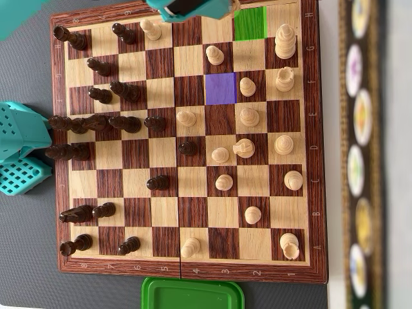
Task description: Play chess
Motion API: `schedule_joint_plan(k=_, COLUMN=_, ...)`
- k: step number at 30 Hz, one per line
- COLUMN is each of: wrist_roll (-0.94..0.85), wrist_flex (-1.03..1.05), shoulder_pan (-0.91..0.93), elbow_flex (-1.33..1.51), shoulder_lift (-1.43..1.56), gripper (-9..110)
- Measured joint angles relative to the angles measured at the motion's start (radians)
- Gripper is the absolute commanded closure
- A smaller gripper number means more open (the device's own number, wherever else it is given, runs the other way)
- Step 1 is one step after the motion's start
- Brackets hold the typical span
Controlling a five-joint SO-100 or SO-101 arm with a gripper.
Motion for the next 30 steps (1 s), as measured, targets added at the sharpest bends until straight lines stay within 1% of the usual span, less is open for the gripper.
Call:
schedule_joint_plan(k=9, wrist_roll=0.0, wrist_flex=0.0, shoulder_pan=0.005, elbow_flex=-0.043, shoulder_lift=-0.06, gripper=94)
schedule_joint_plan(k=30, wrist_roll=0.0, wrist_flex=-0.028, shoulder_pan=0.048, elbow_flex=-0.043, shoulder_lift=-0.06, gripper=94)
